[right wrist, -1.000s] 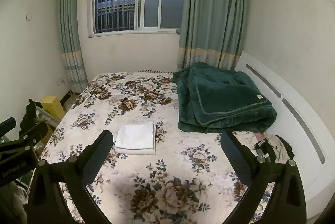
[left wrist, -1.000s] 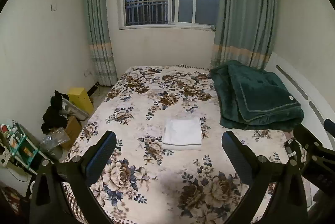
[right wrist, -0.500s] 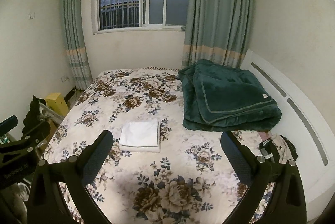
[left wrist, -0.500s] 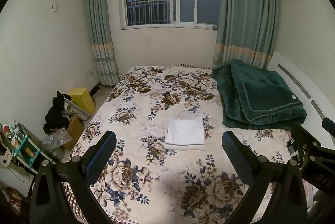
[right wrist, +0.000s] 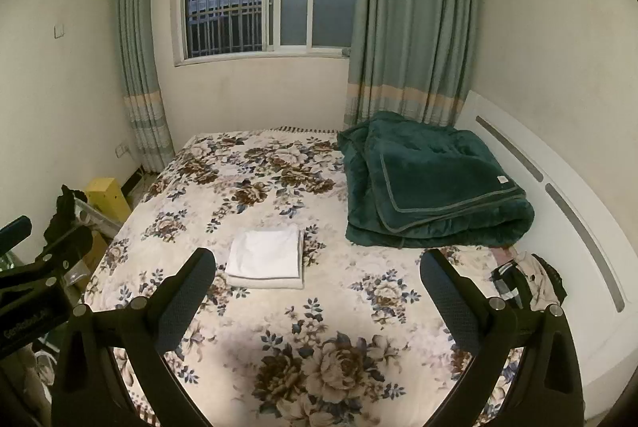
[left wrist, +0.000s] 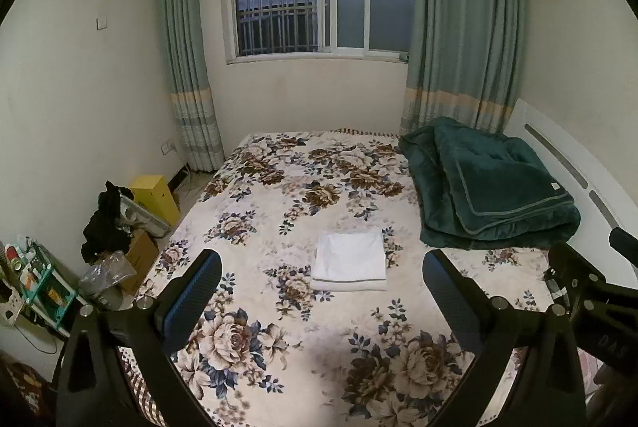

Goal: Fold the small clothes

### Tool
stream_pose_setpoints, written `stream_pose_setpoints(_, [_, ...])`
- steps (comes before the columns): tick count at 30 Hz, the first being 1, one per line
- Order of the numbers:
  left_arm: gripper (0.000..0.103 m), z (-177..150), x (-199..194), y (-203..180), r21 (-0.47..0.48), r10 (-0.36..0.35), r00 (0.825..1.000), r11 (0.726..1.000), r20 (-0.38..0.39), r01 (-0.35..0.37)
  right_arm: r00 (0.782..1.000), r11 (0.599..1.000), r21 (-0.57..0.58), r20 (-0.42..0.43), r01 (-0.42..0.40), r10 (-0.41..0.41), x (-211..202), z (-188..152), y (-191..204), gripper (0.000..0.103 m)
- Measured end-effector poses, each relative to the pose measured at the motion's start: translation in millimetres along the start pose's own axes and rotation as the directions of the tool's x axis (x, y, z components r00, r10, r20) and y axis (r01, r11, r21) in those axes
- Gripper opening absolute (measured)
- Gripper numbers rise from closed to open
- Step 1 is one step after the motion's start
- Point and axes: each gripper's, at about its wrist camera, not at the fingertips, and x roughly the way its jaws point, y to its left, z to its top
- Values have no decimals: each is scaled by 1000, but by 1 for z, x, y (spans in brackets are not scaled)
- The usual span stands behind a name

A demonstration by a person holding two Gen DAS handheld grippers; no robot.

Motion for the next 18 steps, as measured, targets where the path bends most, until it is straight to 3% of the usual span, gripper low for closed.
stream_pose_setpoints(18, [103, 0, -2, -7, 9, -4, 1000, 1000, 12, 4, 1000, 1000, 3, -5, -8, 8, -1, 1, -4, 103])
